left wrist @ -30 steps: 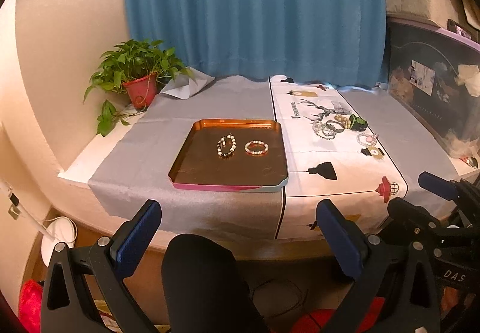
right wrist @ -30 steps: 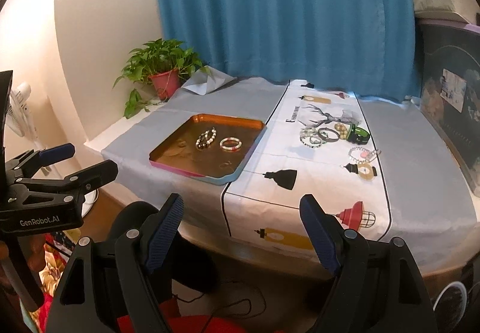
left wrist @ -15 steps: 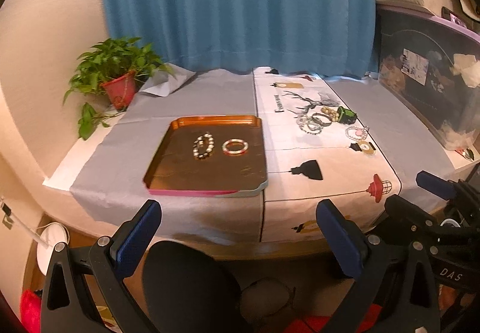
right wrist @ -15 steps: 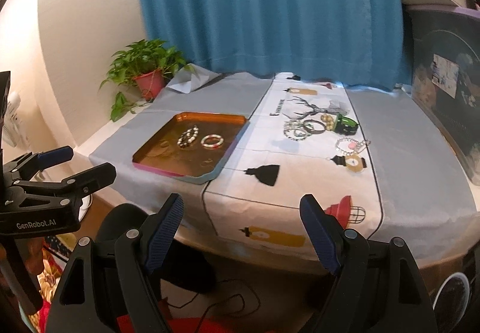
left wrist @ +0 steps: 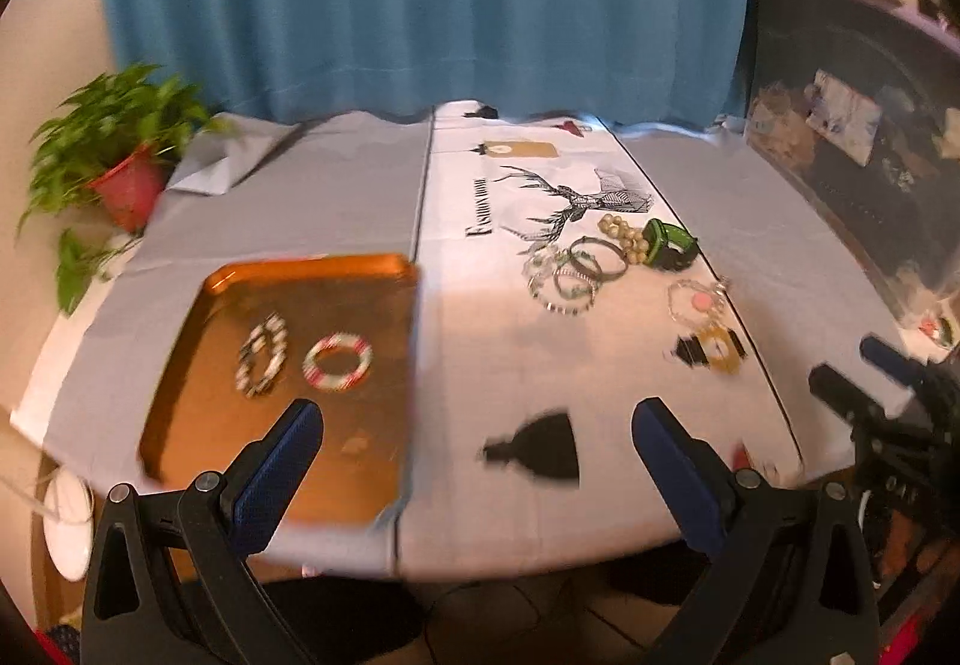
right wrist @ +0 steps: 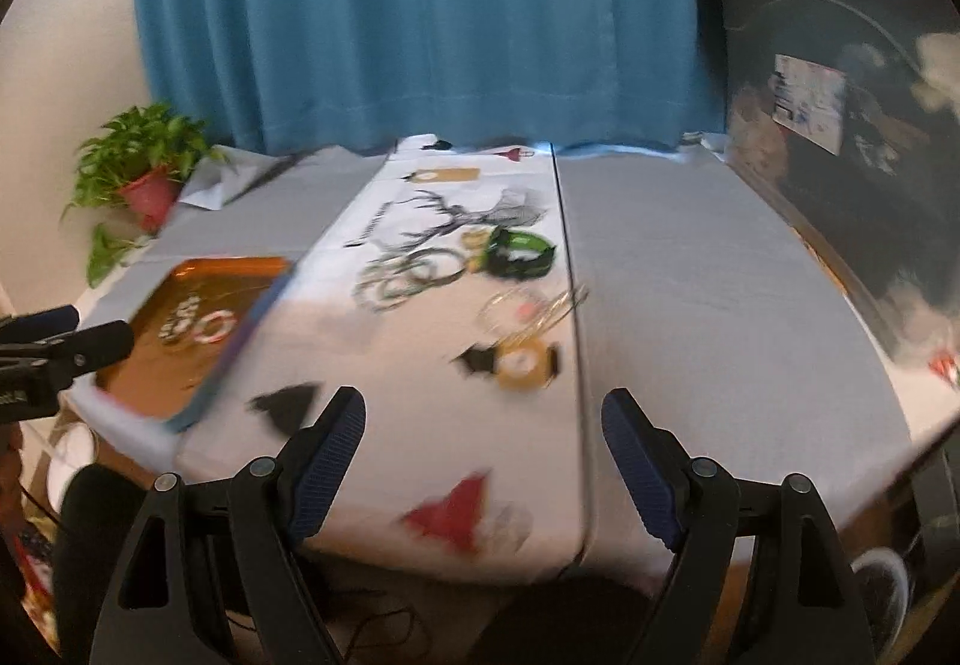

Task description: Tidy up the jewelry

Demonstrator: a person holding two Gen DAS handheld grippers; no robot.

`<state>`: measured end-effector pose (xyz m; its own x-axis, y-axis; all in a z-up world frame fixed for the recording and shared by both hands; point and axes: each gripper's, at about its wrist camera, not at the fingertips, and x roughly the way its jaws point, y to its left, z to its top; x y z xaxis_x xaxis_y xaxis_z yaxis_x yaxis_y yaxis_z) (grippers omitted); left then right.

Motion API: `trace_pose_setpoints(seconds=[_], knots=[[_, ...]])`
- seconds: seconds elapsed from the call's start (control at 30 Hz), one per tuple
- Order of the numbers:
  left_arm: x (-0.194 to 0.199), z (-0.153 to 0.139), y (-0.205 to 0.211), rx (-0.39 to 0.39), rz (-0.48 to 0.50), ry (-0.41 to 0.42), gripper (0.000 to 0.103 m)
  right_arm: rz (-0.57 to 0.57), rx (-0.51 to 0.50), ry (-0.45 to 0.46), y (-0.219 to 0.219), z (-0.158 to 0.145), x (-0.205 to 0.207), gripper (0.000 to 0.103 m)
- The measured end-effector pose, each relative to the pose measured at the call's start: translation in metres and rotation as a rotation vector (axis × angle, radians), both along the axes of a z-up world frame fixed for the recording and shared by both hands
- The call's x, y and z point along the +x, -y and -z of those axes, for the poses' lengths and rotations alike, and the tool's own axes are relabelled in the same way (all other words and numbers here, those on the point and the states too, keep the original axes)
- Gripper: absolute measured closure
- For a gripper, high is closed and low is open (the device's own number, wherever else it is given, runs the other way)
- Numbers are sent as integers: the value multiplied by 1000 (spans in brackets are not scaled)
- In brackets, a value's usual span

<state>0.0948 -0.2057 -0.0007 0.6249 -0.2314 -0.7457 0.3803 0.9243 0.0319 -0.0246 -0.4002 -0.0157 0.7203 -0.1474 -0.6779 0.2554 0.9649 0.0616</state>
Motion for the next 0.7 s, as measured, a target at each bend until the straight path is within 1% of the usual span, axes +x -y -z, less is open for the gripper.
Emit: trace_pose_setpoints(seconds=[0.1,0.2,0.3,0.4,0.5,0.57,0.6,0.63,0.67,0.7], knots=[[37,20,29,40,5,-35,1,-46,-32,-38,35,17,45,21],[76,46,55,79,9,-90,1,-136,-42,-93,64,39,97,21],[106,68,72,126,17,-133,1,-202,-97,-141,74,56,136,21],[131,83,85,118,10,-176,1,-262,-143,-190,79,74,170,21],[151,99,92,110,4,-226,1,-295,-150,-225,85,90,193,21],[160,113,97,142,-2,-261,1,-310,-160,-278,92,105,204,21],[163,120,98,154,1,-280,0,-315,-143,-261,94,106,203,20],[164,120,94,108,-2,-275,0,-319,-126,-260,97,108,203,19],[166,123,90,90,-10,-292,0,-325,-105,-259,102,110,203,19],[167,122,87,73,-21,-286,0,-327,-95,-262,104,111,204,19]])
